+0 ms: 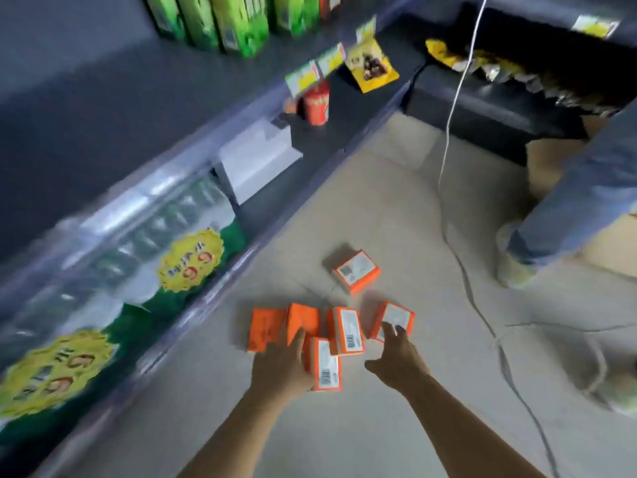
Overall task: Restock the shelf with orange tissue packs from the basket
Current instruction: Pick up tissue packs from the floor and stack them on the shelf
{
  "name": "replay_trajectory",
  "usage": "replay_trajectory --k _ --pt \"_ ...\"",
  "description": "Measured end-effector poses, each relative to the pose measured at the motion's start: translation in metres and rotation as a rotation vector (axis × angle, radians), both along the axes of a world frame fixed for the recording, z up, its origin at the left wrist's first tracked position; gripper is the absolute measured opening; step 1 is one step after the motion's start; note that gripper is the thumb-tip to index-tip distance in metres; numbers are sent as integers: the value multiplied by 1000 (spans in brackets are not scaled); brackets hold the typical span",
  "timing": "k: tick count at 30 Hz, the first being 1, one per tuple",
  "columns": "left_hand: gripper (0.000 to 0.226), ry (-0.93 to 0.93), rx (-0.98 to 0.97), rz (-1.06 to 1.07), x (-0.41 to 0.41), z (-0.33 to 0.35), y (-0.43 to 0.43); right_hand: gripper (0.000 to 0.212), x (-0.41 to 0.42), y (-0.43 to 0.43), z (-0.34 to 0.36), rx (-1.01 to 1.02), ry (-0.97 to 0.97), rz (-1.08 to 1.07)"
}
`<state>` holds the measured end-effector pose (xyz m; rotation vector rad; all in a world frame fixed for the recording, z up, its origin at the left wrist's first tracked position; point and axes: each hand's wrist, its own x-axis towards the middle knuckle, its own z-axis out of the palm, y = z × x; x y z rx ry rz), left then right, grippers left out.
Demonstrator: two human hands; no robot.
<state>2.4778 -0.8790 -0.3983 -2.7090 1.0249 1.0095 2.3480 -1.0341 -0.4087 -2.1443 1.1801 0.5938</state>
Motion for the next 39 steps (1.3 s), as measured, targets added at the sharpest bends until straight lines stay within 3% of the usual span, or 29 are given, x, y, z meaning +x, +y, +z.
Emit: replay_trajectory --k 3,6,10,13,15,20,25,29,34,39 --pt "95 138 -21 308 -13 -87 -19 74 22 -9 -83 11 -91 69" --pt "93 83 -132 440 -20 -146 -26 76 46 -11 -141 21 -141 -10" --pt "103 179 -293 642 -28 -192 -24 84 70 0 -180 -12 -196 -102" --pt "91 306 -425 741 -31 -201 -27 97 74 -1 -187 -9 -181 -124" --pt "85 272 -483 734 -31 -199 -28 100 73 -8 -186 0 -210 -154" --pt "70 -80 -554 511 -30 -185 -24 82 57 -33 -182 90 -301 -350" --pt "62 223 -748 515 -42 -187 -34 70 37 -47 -185 400 -237 -485" --pt "53 216 -771 631 -47 -199 -32 67 34 -54 -183 511 -186 -493" --pt "77 194 -687 692 -44 -211 -19 74 34 -60 -184 585 -144 -456" --pt "112 119 -472 163 -10 -206 -25 84 37 -61 -182 542 -115 -414"
